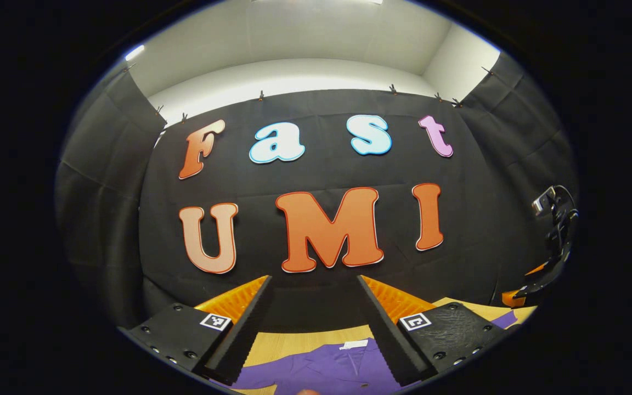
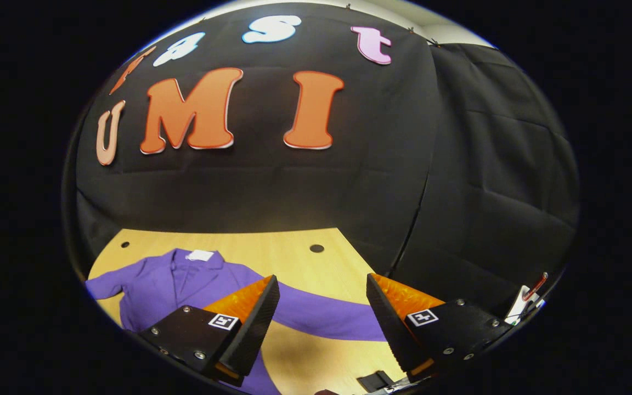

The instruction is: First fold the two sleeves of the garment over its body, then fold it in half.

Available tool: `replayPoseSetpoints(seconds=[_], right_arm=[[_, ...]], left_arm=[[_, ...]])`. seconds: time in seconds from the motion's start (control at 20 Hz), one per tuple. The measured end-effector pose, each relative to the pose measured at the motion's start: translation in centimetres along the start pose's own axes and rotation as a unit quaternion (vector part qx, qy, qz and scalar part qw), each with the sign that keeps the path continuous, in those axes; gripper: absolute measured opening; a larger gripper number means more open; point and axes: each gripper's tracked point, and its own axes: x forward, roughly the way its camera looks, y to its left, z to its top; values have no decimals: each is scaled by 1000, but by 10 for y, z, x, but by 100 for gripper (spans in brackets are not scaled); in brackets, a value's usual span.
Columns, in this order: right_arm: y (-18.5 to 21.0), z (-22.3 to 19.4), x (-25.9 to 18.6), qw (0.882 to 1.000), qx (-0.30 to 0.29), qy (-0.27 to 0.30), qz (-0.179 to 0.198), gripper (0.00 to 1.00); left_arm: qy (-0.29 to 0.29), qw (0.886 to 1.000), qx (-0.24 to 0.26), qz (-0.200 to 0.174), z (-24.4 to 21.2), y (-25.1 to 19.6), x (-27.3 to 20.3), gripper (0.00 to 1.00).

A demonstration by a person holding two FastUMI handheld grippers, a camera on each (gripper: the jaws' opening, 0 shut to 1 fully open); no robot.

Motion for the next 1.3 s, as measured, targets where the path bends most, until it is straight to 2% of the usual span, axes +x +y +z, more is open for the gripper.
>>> replayPoseSetpoints(seconds=[0.15, 0.4, 0.75, 0.95, 1.15, 1.2, 1.3], right_arm=[[-23, -41, 19, 998, 3, 67, -18, 96], [-51, -89, 54, 983, 16, 179, -17, 96], [-76, -122, 99, 960, 6, 281, -1, 97], [-93, -142, 118, 936, 60, 346, 2, 96], [-98, -163, 134, 897, 159, 413, 13, 96], [-101, -168, 137, 890, 173, 422, 17, 97], [-111, -183, 138, 880, 163, 446, 17, 95]], left_arm=[[12, 1000, 3, 4, -6, -2, -3, 95], [15, 1000, 14, 14, -4, -3, -7, 99], [30, 998, 26, 46, -11, 0, -12, 100], [47, 996, 34, 69, -18, 1, -18, 100], [70, 993, 40, 90, -28, -1, -23, 98], [73, 992, 40, 95, -29, -2, -24, 100], [79, 991, 45, 101, -30, -8, -28, 100]])
